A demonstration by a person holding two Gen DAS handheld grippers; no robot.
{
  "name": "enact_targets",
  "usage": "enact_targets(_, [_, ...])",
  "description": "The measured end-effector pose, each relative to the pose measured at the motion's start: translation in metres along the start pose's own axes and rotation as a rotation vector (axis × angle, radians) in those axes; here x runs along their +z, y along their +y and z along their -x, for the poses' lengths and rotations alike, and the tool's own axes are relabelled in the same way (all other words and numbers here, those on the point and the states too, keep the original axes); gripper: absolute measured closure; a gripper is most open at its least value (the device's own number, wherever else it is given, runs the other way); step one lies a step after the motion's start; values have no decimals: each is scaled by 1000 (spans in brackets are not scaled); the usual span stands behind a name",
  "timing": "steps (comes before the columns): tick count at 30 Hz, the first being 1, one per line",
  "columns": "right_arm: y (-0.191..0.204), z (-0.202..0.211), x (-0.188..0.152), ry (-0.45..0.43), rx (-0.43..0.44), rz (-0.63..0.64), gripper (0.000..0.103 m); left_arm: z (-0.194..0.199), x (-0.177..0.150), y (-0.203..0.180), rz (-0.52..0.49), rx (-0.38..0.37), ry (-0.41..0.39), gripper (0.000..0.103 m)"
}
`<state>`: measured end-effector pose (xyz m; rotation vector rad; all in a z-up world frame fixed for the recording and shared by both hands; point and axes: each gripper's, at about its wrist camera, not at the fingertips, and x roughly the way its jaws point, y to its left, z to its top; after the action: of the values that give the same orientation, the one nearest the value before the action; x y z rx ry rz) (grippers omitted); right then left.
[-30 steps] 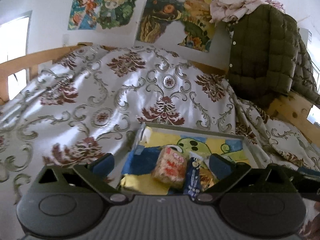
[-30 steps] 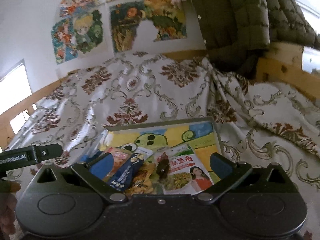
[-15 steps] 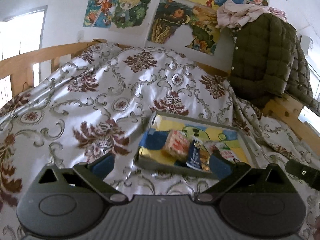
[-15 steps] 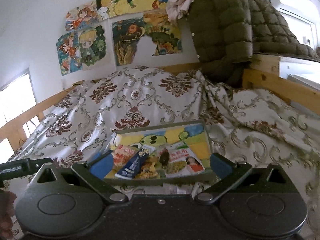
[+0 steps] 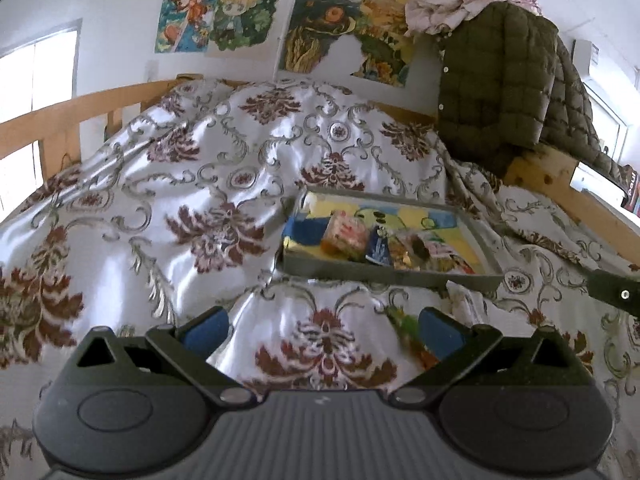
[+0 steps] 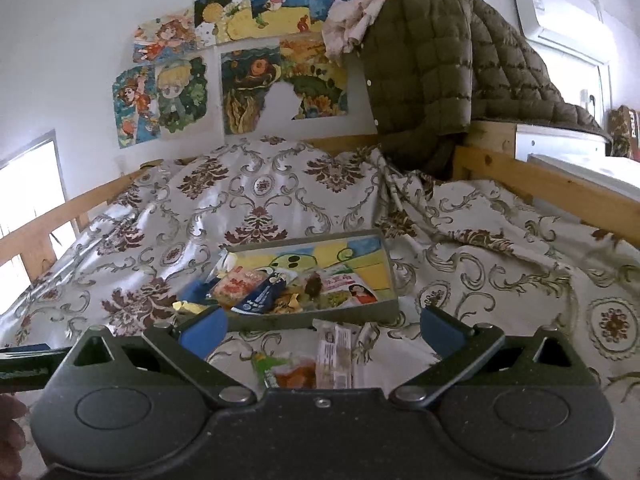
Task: Organize snacks
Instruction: 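Withdraw both open tools from the tray toward the remaining snacks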
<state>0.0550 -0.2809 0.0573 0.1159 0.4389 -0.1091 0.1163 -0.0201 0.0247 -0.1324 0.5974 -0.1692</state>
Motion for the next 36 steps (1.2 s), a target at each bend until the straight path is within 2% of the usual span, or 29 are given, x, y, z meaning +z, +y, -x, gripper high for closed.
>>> enact_targets(4, [2, 20, -8, -15, -7, 5, 1, 14, -9, 2, 2, 4, -9, 0])
enact_targets(10, [3, 46, -26, -17, -21, -32, 1, 34, -27, 1, -52, -1, -29, 0])
enact_targets(17, [1, 64, -43, 14, -38, -71, 1, 43, -39, -1, -75, -3, 9, 0])
enact_targets(20, [2, 67, -51, 19, -61, -48, 1, 44, -43, -2, -72, 7, 28, 0])
enact_targets(29, [3, 69, -57, 26, -100, -25, 1, 51, -49, -3, -128, 86, 30, 0])
enact_targets(36, [0, 64, -58, 58, -144, -33, 1, 52, -46, 3, -117, 149, 21, 0])
